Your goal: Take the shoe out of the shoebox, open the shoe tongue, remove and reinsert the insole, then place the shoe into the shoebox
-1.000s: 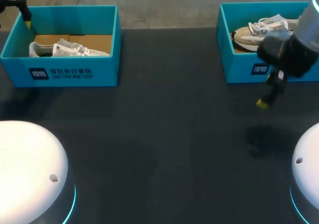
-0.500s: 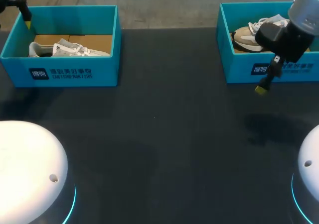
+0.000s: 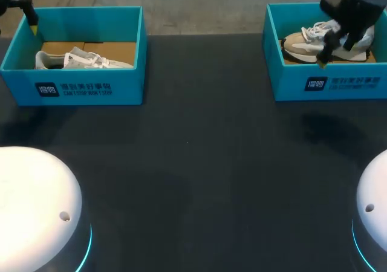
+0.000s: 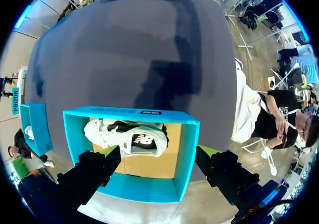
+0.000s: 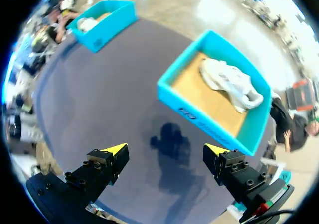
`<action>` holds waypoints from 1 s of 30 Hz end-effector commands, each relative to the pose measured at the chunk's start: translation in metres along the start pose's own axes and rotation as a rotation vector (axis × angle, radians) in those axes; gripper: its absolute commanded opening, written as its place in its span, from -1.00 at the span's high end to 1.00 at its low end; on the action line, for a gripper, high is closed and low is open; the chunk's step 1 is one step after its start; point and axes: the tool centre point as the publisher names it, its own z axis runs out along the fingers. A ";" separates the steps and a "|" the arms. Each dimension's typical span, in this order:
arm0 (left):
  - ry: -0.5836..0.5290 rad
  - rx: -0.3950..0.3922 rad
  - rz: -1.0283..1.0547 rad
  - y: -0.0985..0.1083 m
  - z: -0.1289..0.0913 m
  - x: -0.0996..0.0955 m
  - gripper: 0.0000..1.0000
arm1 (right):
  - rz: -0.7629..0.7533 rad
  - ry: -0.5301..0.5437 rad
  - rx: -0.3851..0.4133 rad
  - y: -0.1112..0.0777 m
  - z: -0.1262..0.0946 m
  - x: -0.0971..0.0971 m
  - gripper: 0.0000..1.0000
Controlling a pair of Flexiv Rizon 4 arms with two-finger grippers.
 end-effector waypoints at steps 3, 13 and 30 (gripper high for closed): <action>0.002 -0.002 0.000 -0.001 0.000 0.000 -1.00 | 0.438 -0.197 0.205 0.026 -0.001 -0.046 -1.00; 0.002 -0.002 0.000 -0.001 0.000 0.000 -1.00 | 0.677 -0.160 0.235 0.022 0.001 -0.067 -1.00; 0.002 -0.002 0.000 -0.001 0.000 0.000 -1.00 | 0.903 -0.198 0.090 0.054 0.008 -0.132 -1.00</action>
